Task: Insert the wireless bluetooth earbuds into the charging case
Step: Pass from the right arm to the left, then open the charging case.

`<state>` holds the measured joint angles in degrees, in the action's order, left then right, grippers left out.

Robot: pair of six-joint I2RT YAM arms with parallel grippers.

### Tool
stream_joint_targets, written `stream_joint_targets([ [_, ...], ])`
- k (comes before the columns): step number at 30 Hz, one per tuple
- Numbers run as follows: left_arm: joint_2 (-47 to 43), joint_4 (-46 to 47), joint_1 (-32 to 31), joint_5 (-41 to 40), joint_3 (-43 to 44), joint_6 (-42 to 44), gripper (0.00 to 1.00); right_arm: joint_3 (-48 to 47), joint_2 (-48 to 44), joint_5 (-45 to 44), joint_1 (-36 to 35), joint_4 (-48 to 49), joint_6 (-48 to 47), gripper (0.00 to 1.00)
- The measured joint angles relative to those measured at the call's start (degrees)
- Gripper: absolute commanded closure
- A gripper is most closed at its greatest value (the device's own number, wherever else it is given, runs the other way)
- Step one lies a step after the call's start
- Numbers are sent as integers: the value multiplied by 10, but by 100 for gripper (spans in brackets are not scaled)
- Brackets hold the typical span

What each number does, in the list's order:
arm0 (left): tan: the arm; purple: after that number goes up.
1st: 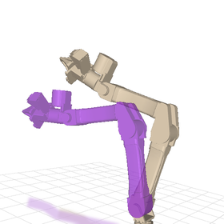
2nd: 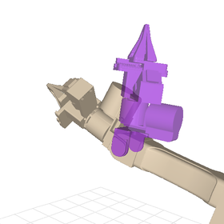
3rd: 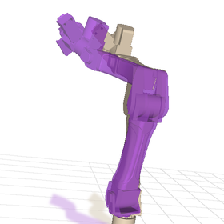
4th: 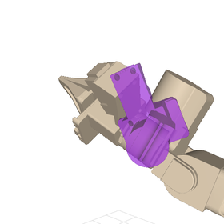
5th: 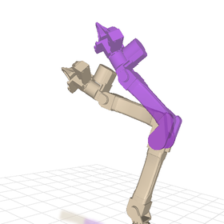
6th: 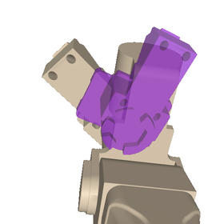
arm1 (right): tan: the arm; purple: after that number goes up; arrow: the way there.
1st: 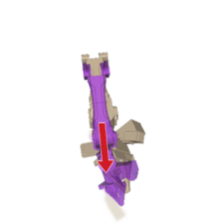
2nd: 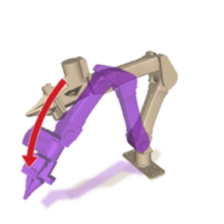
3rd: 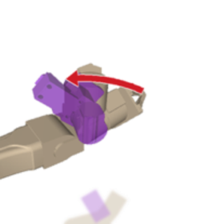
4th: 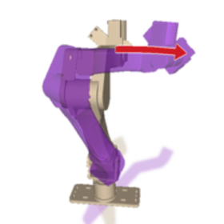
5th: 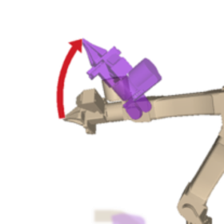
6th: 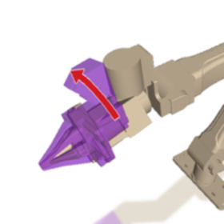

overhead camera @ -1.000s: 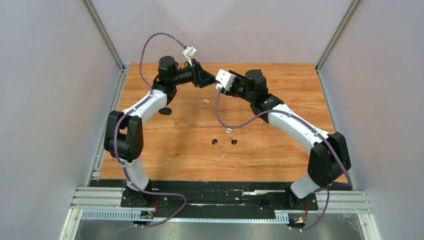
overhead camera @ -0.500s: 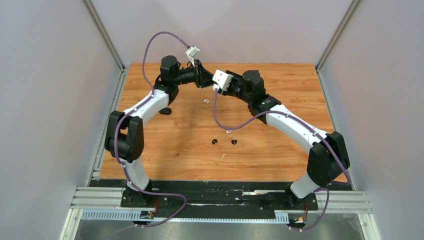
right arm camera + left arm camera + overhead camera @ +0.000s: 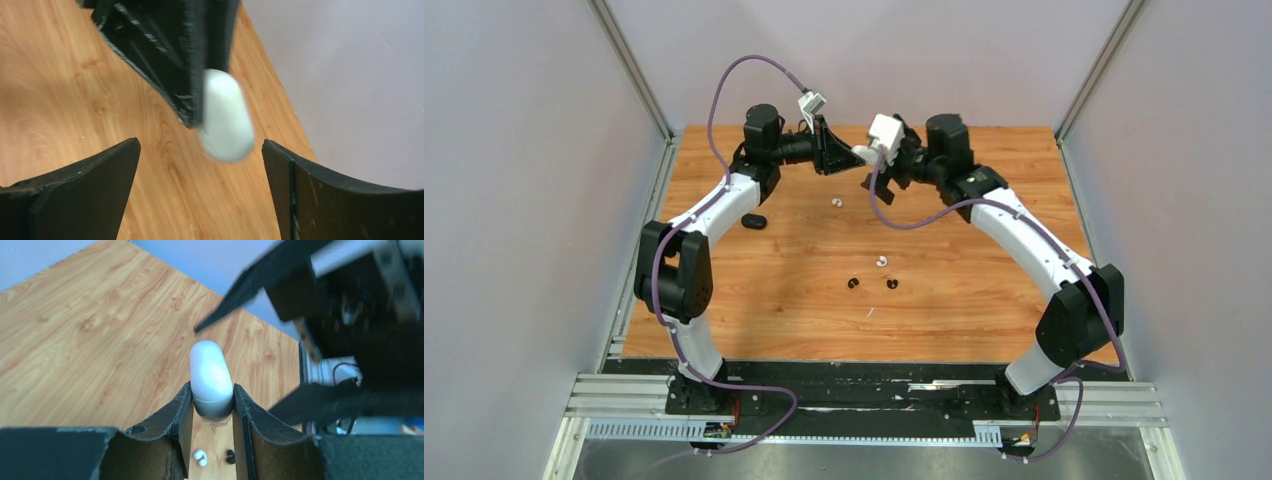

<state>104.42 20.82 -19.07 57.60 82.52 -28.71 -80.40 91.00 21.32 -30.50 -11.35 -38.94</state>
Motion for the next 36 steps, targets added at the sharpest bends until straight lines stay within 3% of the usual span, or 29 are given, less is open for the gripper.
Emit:
stream_joint_targets([
  [4,-1,-43,2,28,4,99,100,-72,0,144,82,-83,83,1],
  [8,-11,-154,4,52,3,266,100,-138,6,270,141,-174,99,5],
  [13,-51,-268,0,64,-20,454,100,-166,43,367,137,-273,86,11],
  [16,-74,-301,-7,67,-32,521,100,-162,72,395,132,-308,75,14],
  [25,-100,-336,-30,67,-51,620,100,-169,119,422,127,-335,62,18],
  [36,-100,-332,-38,50,-52,620,100,-187,148,409,103,-314,65,23],
])
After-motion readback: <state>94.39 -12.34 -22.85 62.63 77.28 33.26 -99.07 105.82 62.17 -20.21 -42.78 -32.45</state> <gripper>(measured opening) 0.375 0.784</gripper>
